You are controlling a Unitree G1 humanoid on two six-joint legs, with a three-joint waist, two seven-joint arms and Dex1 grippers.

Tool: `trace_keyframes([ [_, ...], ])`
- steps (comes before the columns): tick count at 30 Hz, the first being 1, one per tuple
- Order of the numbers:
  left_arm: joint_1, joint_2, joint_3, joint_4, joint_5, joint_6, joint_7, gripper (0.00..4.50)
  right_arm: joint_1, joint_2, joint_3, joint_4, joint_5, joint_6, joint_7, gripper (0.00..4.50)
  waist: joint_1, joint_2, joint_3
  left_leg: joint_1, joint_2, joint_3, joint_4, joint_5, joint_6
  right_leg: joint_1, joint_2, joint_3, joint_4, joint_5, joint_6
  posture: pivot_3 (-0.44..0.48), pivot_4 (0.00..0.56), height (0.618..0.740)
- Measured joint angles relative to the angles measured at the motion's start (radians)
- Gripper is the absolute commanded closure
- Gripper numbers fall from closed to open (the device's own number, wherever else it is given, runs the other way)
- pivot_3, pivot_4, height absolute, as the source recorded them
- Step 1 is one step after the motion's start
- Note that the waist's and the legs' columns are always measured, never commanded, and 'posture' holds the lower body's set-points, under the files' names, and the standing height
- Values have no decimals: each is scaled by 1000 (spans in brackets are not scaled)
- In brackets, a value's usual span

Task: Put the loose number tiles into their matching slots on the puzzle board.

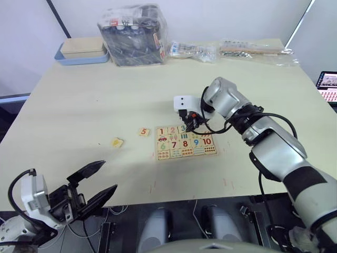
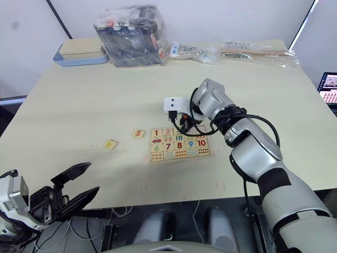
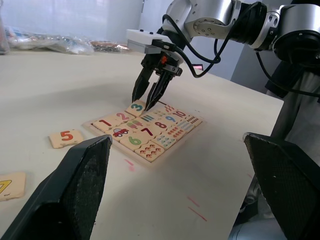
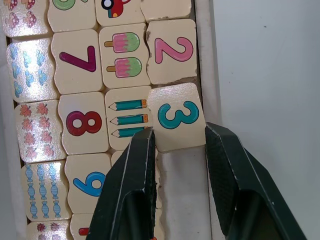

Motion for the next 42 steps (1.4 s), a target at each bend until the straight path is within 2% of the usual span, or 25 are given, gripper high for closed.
trace_keyframes([
  [39, 17, -12, -21, -2, 2, -15, 9, 0, 0, 39, -38, 24, -57, -3, 2, 3636, -5, 3, 2, 0, 0, -1, 0, -1, 0, 0, -2, 0, 0, 0, -1, 0, 150, 740],
  [41, 17, -12, -23, -2, 2, -16, 9, 0, 0, 39, -38, 24, -57, -3, 4, 2519, -5, 3, 2, 0, 0, -1, 0, -1, 0, 0, -2, 0, 0, 0, -1, 0, 150, 740],
  [42, 17, -12, -25, -2, 2, -16, 9, 0, 0, 39, -38, 24, -57, -4, 5, 2146, -5, 3, 2, 0, 0, -1, 0, -1, 0, -1, -2, 0, 0, 0, -1, 0, 150, 740],
])
